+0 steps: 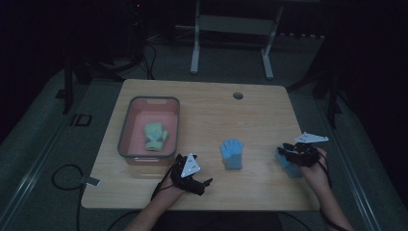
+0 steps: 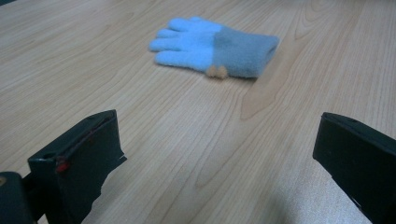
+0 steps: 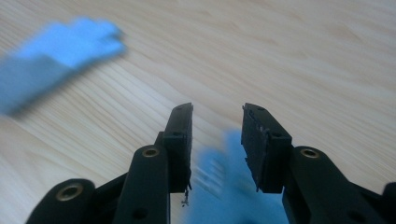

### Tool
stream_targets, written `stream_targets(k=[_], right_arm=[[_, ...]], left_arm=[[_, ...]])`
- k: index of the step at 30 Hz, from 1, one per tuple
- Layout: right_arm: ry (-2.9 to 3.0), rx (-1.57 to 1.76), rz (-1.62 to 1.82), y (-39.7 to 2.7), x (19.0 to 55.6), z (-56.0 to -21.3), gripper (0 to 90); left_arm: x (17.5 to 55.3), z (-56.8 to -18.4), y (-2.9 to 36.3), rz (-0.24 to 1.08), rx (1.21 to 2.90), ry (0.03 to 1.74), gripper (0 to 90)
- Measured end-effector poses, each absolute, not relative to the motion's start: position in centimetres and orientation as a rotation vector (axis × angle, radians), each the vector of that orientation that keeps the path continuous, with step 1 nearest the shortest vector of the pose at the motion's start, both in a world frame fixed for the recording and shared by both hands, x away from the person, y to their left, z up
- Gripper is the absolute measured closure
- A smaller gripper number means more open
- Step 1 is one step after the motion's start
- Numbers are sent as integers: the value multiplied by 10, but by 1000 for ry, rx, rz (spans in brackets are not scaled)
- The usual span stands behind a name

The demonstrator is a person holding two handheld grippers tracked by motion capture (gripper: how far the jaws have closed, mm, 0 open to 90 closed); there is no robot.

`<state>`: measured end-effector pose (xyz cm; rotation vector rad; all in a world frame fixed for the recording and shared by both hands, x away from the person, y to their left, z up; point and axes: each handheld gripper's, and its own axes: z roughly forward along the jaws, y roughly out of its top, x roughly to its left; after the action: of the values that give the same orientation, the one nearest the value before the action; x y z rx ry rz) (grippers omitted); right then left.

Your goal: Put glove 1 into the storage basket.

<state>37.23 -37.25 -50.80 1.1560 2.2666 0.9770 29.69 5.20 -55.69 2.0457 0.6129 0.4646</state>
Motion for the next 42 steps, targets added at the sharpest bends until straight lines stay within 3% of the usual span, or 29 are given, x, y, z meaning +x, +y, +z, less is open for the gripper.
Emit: stream_targets(k=[9,11,15,21,31,42], right_arm=[[2311,1250,909,-409,372,-539,639],[2293,1269,937,-410,371,-545,673],[2278,1277,948,-407,368,-547,822],[2233,1302,894,-390,363,-536,872],[2029,1393,1055,-339,345,-485,874],[1944,1549,941,-299,353,-515,873]], left_arm=[[297,-557,51,464,2055,611,9],[297,-557,51,465,2054,612,9],[297,-557,51,464,2056,614,9],[297,-557,51,468,2057,614,9],[297,-557,51,474,2054,614,9],[296,-557,52,463,2034,610,9]])
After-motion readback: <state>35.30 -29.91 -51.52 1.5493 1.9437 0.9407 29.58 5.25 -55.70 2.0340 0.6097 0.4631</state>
